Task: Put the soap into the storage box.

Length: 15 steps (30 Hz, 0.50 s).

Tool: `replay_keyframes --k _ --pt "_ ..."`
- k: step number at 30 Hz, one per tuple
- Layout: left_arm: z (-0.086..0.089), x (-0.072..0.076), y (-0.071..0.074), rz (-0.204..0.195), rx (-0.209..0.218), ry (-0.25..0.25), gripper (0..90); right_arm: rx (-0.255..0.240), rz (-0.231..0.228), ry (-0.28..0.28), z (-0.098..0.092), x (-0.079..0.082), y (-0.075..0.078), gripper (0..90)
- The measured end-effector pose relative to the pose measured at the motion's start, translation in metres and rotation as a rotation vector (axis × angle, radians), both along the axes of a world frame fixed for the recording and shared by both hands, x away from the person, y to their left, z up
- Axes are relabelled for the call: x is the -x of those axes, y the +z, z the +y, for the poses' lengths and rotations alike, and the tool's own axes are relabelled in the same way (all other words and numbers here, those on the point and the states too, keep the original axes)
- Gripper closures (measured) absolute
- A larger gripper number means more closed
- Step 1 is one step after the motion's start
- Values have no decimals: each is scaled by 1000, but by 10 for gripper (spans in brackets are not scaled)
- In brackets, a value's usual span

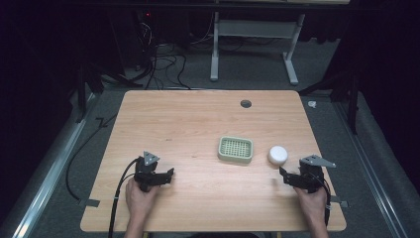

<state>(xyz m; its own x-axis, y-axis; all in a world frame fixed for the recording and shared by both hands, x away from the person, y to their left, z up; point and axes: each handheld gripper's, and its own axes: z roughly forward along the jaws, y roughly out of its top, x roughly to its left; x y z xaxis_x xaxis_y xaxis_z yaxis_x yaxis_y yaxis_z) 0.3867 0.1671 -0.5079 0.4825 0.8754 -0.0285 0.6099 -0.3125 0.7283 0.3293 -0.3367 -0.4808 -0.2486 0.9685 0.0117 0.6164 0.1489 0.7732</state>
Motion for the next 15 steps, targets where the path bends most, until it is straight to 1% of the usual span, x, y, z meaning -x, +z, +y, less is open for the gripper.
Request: replay_keyframes --k 7,8,9,11,15 --pt "0 0 0 2 3 -1 150 -7 -12 22 7 -6 5 153" --pt "1 0 0 3 4 -2 150 -14 -15 27 9 -9 7 152" --pt "1 0 0 3 4 -2 150 -10 -13 32 10 -11 8 151" --pt "1 0 0 1 5 0 150 -15 -20 29 12 -13 9 148" --pt "1 0 0 1 5 1 150 -22 -16 25 14 -18 10 145"
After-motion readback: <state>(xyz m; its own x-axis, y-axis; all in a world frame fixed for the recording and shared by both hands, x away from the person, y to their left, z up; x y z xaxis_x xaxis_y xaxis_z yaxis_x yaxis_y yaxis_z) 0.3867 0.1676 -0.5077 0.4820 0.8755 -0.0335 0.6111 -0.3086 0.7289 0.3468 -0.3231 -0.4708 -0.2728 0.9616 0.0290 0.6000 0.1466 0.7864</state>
